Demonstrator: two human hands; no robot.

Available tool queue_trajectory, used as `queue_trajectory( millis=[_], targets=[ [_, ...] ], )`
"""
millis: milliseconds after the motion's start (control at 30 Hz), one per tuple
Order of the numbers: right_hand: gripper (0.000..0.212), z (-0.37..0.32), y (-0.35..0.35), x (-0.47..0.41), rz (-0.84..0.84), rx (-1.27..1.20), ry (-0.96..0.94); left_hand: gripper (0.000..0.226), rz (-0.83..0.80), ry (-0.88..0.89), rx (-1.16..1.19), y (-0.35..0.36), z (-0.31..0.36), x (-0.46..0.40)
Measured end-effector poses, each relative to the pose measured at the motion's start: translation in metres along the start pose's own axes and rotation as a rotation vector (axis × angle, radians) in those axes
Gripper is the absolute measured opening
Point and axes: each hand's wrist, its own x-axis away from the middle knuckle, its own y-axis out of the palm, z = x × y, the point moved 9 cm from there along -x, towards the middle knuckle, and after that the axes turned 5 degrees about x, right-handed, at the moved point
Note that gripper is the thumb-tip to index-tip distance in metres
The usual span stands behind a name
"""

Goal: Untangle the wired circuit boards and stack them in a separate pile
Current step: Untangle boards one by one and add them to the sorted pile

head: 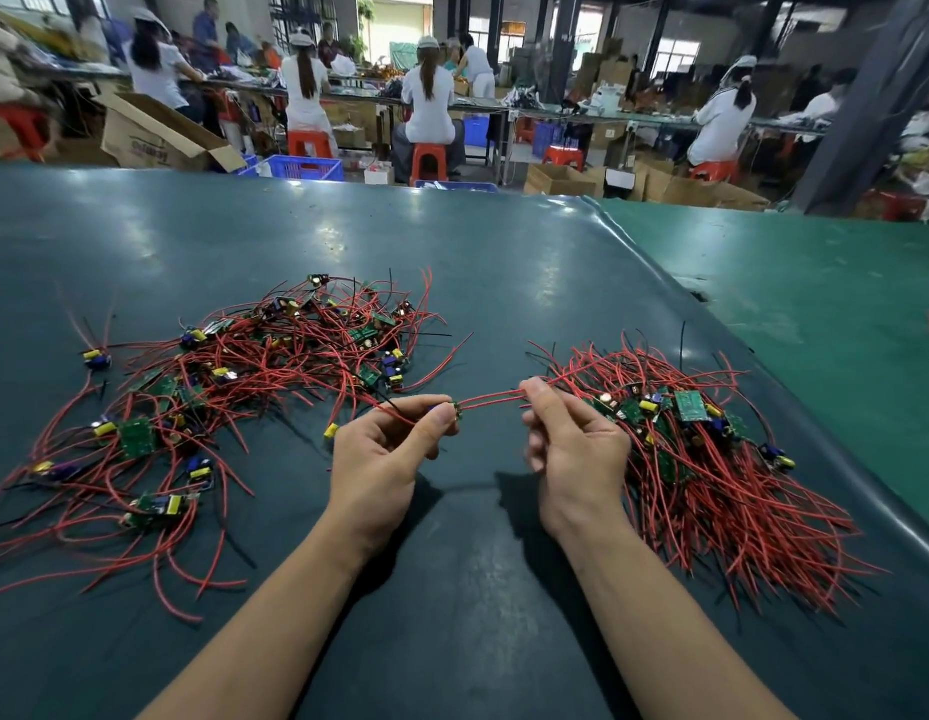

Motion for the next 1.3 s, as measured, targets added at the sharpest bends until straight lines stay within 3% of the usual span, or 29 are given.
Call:
queue_trajectory(
  millis=[100,200,267,400,467,567,633,733,833,933,1133,1300],
  targets=[
    [0.032,-0.005,-0.021,-0.009,0.136,-0.044,-0.044,0.006,0.042,0.019,0.011,-0.004,0.001,-0.001],
    [0.033,-0.009,-0.024,-0.009,0.159,0.123,-0.140,0.005,0.113,0.093,-0.046,-0.009,0.008,-0.002],
    [0.031,-0.009,-0.020,-0.008,0.135,0.301,-0.197,0.007,0.182,0.148,-0.069,-0.015,0.013,-0.001],
    [0.031,0.002,-0.017,-0.009,0.062,0.531,-0.127,0.015,0.204,0.232,-0.138,-0.017,0.023,0.003],
    [0.016,0.003,-0.010,-0.005,-0.013,0.668,-0.138,0.011,0.192,0.271,-0.092,-0.016,0.028,0.002],
    [0.027,0.000,-0.003,0.001,-0.071,0.770,-0.183,0.009,0.180,0.246,0.093,-0.018,0.032,-0.001],
    [0.012,-0.007,0.001,0.002,-0.093,0.704,-0.227,0.015,0.192,0.199,0.158,-0.021,0.032,-0.002],
    [0.028,-0.002,0.005,0.004,-0.170,0.507,-0.116,0.028,0.170,0.121,0.194,-0.019,0.026,-0.005],
    [0.041,0.020,0.028,0.018,-0.423,0.303,0.137,0.031,0.008,0.012,0.144,0.002,0.010,-0.001],
    [0.037,0.027,0.040,0.027,-0.551,0.272,0.188,0.020,-0.200,-0.047,-0.004,0.027,-0.002,0.010],
    [0.013,0.016,0.037,0.024,-0.503,0.199,0.112,0.025,-0.256,-0.083,-0.095,0.027,-0.008,0.009],
    [0.014,0.009,0.032,0.021,-0.419,0.211,0.029,0.023,-0.326,-0.165,-0.075,0.032,-0.013,0.011]
  ],
)
